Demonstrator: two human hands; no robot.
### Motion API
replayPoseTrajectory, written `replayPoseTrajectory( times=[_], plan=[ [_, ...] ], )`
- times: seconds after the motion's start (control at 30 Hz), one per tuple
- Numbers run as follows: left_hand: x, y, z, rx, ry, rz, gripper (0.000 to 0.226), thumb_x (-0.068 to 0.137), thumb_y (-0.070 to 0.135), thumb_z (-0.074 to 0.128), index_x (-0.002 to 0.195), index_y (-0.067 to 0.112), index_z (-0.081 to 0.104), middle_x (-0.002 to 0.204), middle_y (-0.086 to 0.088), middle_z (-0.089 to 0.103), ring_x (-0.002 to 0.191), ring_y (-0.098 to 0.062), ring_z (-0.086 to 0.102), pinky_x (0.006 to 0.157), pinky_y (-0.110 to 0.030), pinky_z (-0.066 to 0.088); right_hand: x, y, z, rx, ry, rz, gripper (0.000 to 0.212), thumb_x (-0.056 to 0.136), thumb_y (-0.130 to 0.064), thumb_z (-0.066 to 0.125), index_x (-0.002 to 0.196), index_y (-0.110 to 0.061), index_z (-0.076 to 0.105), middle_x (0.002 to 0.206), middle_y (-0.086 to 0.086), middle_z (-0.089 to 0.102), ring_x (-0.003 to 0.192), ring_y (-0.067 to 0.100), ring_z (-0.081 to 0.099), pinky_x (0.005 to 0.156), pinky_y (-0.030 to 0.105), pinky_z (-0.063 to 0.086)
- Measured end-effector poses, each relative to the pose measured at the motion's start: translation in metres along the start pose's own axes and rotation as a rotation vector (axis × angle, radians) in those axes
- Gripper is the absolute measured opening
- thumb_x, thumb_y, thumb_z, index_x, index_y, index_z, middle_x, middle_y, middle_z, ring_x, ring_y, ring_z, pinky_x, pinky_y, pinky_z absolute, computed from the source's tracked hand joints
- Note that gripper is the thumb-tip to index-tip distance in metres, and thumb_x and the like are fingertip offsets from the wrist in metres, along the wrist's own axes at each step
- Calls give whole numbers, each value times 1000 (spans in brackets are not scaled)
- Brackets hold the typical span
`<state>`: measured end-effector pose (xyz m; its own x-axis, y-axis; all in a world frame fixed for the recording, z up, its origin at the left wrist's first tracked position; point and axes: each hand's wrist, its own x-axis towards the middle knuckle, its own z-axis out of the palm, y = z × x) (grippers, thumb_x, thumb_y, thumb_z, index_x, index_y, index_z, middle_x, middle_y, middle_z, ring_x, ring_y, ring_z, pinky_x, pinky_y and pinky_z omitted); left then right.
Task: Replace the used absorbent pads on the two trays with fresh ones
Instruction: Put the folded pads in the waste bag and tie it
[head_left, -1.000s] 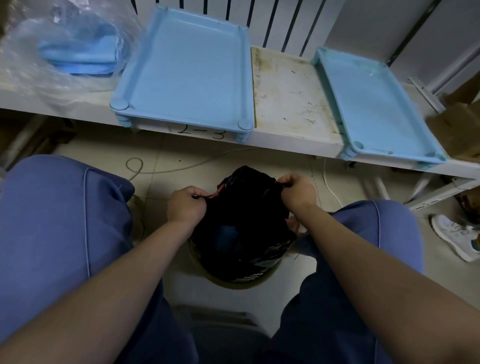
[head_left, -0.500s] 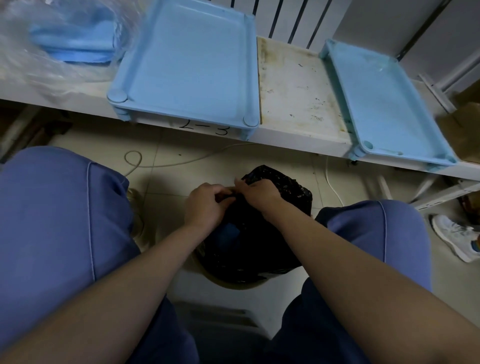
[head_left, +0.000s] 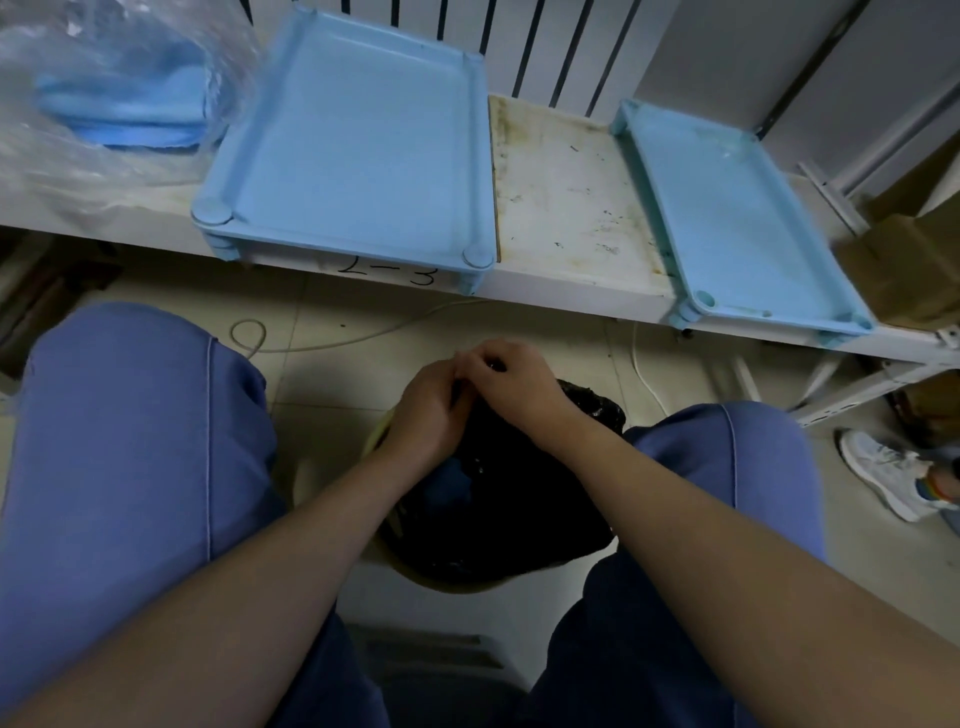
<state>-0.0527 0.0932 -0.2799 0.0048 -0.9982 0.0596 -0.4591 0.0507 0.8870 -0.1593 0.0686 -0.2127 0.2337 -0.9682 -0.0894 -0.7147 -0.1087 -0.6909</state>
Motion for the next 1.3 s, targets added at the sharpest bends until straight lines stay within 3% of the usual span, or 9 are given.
replayPoseTrajectory(
  times=[0.13,0.3,0.4,0.57,0.67,0.77,1.0,1.13,1.3],
  plan=[
    [-4,-1,-1,163,-18,54,41,99,35,30,86,12,62,82,-4,63,78,-23,59,64,-35,42,-7,0,-5,258,45,163,40,95,-37,51,84,-3,67,71,7,61,64,12,54,64,26,43],
    [-5,-18,-7,324,49,3,29,98,22,39,84,11,62,86,-7,61,87,-25,54,72,-32,38,-5,0,-11,779,144,321,30,100,-31,45,88,-10,62,92,8,66,80,18,62,63,29,50],
    [-6,-22,-12,392,53,-4,25,96,18,42,84,8,62,89,-11,63,92,-30,54,78,-39,41,-7,-2,-14,942,190,340,29,102,-27,39,84,-10,55,78,8,64,74,19,65,57,28,51],
    [-15,-27,-12,572,10,100,16,94,15,47,91,8,61,96,-10,62,97,-29,54,79,-36,39,-6,9,-1,416,65,355,28,100,-23,40,79,-8,52,87,12,69,51,13,56,48,25,46],
    [-18,-31,-14,625,8,70,15,93,17,48,98,10,60,101,-9,62,100,-28,54,80,-35,39,-8,11,6,-24,-102,223,17,98,-19,43,97,-6,56,103,12,68,79,22,65,66,32,49],
    [-18,-32,-15,651,3,113,14,91,19,50,99,12,59,102,-6,61,101,-25,54,86,-32,38,-12,3,12,-313,-308,85,44,99,-37,39,96,-2,65,94,11,69,90,24,62,75,29,41],
    [-20,-34,-18,724,38,53,10,91,12,46,98,14,52,98,-6,61,94,-28,56,80,-35,36,-4,2,2,-115,81,134,57,96,-38,45,45,-14,39,48,-1,41,47,13,40,50,25,31],
    [-18,-33,-15,734,3,76,9,92,10,44,96,14,52,97,-5,60,94,-28,55,76,-34,35,2,18,-4,47,188,252,47,93,-28,47,50,-13,37,49,1,35,49,14,34,55,25,30],
    [-16,-38,-11,637,-8,-8,11,92,6,42,91,9,52,94,-11,59,87,-31,55,67,-33,34,2,22,-2,88,255,260,40,98,-33,43,77,-6,66,73,8,64,66,18,56,64,30,44]
  ],
)
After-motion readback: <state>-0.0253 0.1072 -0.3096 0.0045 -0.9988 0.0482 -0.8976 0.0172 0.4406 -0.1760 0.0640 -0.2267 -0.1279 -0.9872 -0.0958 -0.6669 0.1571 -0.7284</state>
